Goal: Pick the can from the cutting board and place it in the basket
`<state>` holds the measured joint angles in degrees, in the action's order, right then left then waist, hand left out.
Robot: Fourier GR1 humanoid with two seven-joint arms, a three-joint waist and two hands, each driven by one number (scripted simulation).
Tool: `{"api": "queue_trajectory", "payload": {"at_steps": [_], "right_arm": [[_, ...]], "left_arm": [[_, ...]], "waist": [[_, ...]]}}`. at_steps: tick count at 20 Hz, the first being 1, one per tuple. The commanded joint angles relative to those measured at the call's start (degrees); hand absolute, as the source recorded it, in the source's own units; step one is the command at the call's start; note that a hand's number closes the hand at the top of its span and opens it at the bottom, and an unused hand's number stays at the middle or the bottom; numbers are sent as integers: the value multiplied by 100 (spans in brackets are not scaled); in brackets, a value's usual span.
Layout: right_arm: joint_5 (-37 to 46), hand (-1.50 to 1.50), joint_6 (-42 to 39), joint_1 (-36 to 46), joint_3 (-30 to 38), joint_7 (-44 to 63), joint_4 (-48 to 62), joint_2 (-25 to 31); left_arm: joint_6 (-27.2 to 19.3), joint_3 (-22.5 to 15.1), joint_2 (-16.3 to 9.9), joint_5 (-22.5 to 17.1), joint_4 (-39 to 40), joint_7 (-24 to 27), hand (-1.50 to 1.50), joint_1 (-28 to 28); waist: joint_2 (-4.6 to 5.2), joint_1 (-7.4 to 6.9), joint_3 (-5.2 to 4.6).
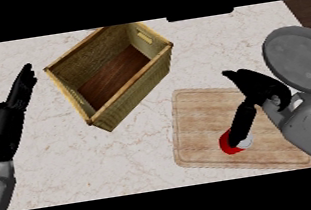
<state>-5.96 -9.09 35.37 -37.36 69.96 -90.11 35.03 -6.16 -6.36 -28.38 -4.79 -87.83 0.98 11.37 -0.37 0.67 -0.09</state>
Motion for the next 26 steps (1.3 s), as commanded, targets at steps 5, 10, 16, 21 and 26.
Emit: {"api": "queue_trajectory", "payload": {"at_steps": [5,10,16,21,26], "right_arm": [[507,-150,369,-517,-251,1278,-629,-54],[922,-150,462,-662,-346,1071,-472,-163],[983,-150,310,-704,-104,1127,-490,-268],[1324,-150,472,-1232,-120,746,-471,-303],[1475,-150,412,-1269,-202,1179,-576,-612]], "left_arm": [[-132,-99,237,299,-61,-6,0,-14],[222,193,47,24,-201,-115,0,-45],[170,180,237,243,91,-32,0,159],[182,218,345,335,137,198,0,-116],[331,337,214,315,9,-7,0,40]], "waist": [[5,4,3],[19,-58,5],[25,-42,3],[29,-46,4],[12,-49,3]]}}
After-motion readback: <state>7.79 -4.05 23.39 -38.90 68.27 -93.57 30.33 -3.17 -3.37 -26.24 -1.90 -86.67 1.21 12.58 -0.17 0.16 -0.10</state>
